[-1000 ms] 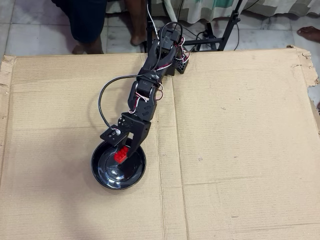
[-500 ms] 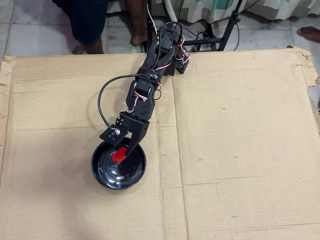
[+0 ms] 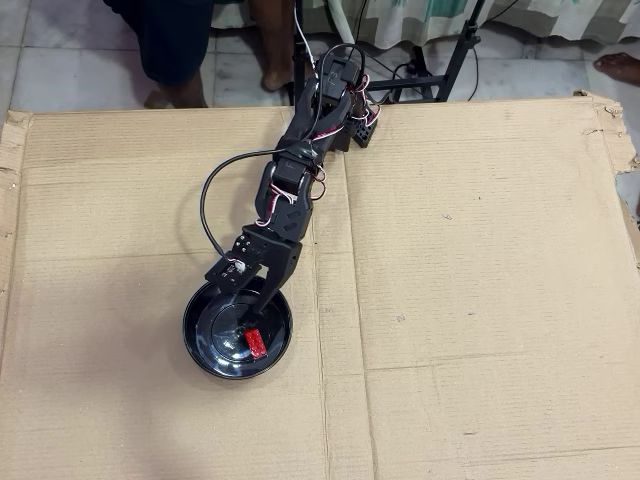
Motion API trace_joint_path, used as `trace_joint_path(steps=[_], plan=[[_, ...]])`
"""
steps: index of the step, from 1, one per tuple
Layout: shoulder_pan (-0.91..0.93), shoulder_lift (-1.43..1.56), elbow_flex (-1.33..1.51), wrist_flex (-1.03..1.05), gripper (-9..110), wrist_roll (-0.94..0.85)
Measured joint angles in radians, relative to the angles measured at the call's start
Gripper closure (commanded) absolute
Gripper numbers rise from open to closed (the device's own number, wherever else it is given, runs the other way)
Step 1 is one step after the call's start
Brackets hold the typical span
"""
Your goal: Grasp a lego block and put it in the bin.
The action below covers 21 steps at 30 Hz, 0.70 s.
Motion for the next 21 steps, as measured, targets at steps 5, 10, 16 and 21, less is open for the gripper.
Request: trace_joint_path(steps=[5, 10, 16, 21], plan=[[-0.051, 0.000, 0.000, 0.000, 76, -0.133], [-0.083, 0.000, 0.000, 0.000, 76, -0.285], [-0.160, 0.003, 0.000, 0.000, 76, -0.437], [-0.204, 0.061, 0.015, 0.000, 76, -0.675]])
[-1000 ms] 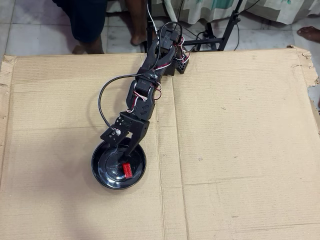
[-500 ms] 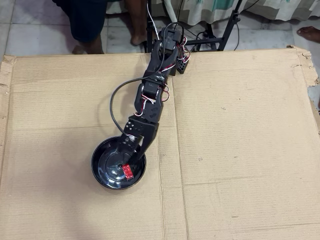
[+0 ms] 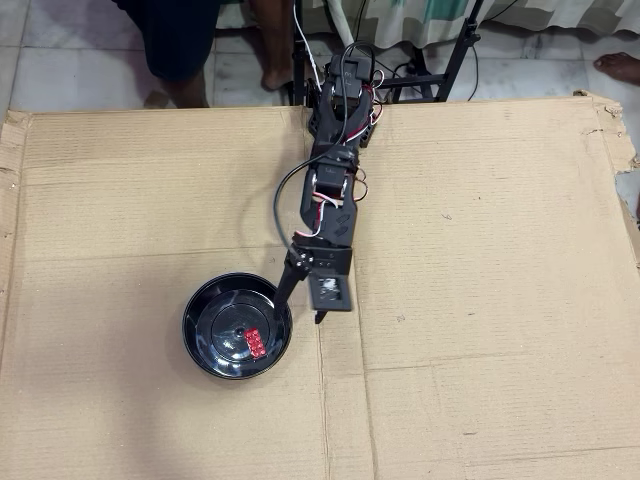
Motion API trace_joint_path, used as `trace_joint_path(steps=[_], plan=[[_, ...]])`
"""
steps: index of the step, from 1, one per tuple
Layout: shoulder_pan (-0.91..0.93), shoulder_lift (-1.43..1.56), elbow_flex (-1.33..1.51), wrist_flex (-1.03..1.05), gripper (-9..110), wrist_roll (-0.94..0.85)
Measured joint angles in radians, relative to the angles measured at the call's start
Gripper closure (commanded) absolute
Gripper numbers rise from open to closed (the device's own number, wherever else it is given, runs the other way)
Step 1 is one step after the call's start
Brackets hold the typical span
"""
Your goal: Grasp a lego block and put it in the bin.
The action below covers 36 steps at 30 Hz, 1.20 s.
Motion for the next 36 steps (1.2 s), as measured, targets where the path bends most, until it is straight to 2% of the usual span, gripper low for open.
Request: trace_joint_path(steps=[5, 16, 25, 36], plan=[[-0.058, 0.100, 0.123, 0.000, 76, -0.163], [-0.164, 0.446, 0.551, 0.000, 76, -0.268], [-0.199, 0.701, 0.818, 0.000, 76, -0.532], [-0.206, 1.109, 1.181, 0.000, 76, -0.741]])
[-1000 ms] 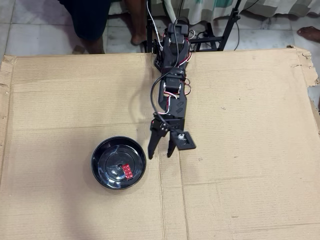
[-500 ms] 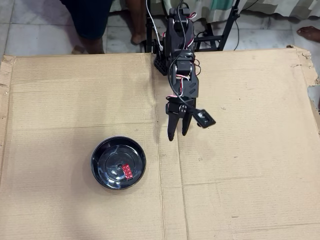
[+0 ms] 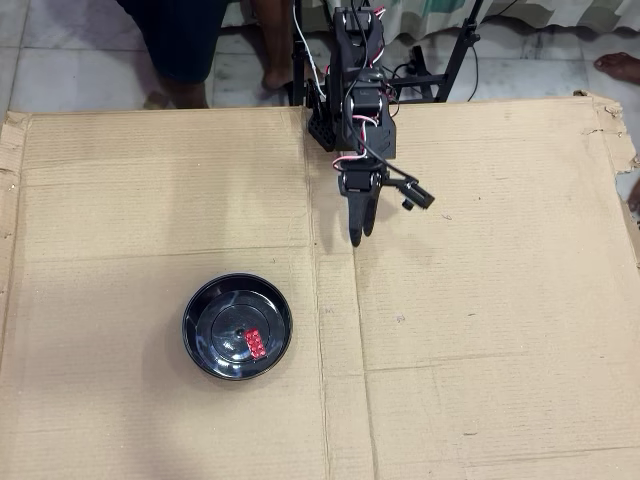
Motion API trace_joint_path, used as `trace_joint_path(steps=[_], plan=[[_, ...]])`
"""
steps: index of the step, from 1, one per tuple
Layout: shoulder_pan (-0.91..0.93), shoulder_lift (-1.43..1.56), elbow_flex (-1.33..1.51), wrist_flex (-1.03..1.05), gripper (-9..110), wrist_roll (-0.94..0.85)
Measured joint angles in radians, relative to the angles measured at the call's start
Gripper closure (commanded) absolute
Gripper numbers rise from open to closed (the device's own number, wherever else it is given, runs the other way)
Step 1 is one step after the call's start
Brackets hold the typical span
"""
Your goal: Grasp a lego block and put it in the bin.
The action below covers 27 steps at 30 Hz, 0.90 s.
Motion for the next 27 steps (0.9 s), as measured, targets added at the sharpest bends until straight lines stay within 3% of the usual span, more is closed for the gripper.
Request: trace_joint_path(steps=[27], plan=[[0.003, 0.554, 0.632, -0.161, 76, -0.239]])
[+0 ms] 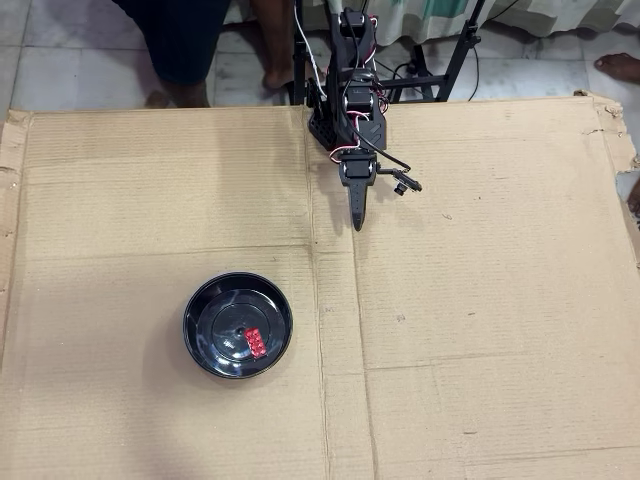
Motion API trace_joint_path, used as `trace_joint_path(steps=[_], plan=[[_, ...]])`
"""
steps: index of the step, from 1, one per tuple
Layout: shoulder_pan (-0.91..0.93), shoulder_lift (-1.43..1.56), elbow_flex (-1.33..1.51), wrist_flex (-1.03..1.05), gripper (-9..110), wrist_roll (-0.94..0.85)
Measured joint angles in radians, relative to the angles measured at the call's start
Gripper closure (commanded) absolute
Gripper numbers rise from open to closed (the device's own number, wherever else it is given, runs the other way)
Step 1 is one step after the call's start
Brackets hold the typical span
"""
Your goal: Grasp a lego block and put it in the bin.
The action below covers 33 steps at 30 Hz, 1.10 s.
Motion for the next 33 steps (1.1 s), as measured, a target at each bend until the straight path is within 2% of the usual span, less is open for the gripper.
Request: trace_joint_path(steps=[10, 19, 33], plan=[[-0.002, 0.127, 0.110, -0.002, 77, -0.012], [-0.002, 0.193, 0.117, 0.074, 102, -0.061], [0.005, 0.382, 0.117, 0.374, 101, -0.063]])
